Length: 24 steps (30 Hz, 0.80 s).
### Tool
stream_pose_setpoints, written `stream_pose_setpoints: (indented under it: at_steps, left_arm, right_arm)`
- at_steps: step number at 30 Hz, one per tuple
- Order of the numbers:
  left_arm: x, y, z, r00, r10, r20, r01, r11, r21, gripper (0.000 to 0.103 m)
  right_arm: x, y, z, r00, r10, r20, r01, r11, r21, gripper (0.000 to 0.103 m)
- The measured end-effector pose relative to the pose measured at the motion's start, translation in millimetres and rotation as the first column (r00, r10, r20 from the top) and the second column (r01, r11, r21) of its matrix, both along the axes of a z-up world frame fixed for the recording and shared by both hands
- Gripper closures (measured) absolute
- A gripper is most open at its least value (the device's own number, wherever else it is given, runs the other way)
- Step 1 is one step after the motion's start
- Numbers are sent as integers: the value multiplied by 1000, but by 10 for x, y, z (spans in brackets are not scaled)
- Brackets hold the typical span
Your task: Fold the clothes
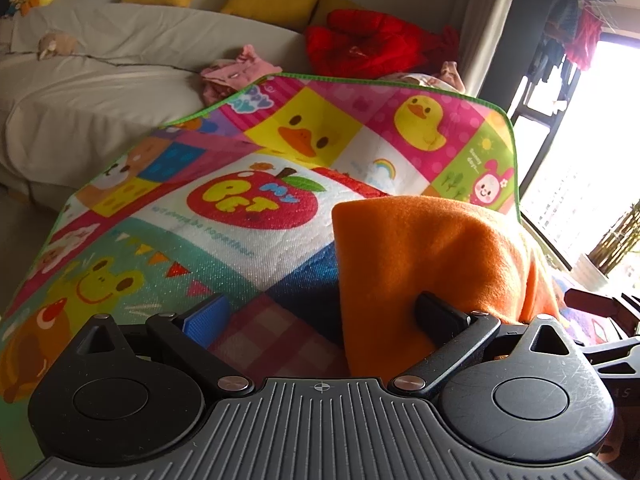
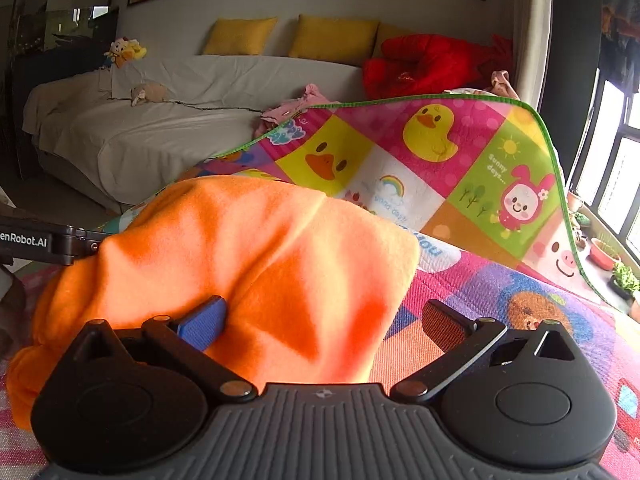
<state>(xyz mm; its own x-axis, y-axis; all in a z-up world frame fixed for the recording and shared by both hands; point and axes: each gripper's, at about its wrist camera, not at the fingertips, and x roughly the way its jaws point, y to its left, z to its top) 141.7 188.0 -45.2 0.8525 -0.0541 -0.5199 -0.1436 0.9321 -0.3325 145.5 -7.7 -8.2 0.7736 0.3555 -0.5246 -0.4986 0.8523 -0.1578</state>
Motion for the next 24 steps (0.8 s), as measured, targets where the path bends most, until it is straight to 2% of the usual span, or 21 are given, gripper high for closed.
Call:
stream_pose_setpoints:
  at_steps: [3, 13, 16, 18, 21, 24]
  left_arm:
    - [-104, 44, 100, 1000, 1, 21, -1, 1000, -18, 2]
    - [102, -83, 420, 998, -36, 59, 32, 997, 73, 2]
    - [312, -186, 314, 999, -49, 1, 49, 992, 119, 2]
    - [378, -221, 259, 999, -50, -14, 51, 991, 127, 2]
    - [372, -211, 241, 999, -50, -12, 51, 990, 130, 1]
    - [382, -208, 220, 999, -48, -15, 50, 990, 134, 1]
  right_arm:
    - [6, 15, -15, 1000, 5, 0, -5, 1000, -14, 0]
    - [-29, 1, 28, 1000, 22, 3, -22, 1000, -20, 0]
    - [-23, -55, 145, 998, 65, 24, -65, 998, -15, 0]
    - [-5, -127, 259, 995, 67, 71, -69, 997, 18, 0]
    - [109, -230, 418, 990, 1, 138, -13, 996, 88, 0]
    - [379, -240, 405, 992, -72, 106, 59, 991, 121, 0]
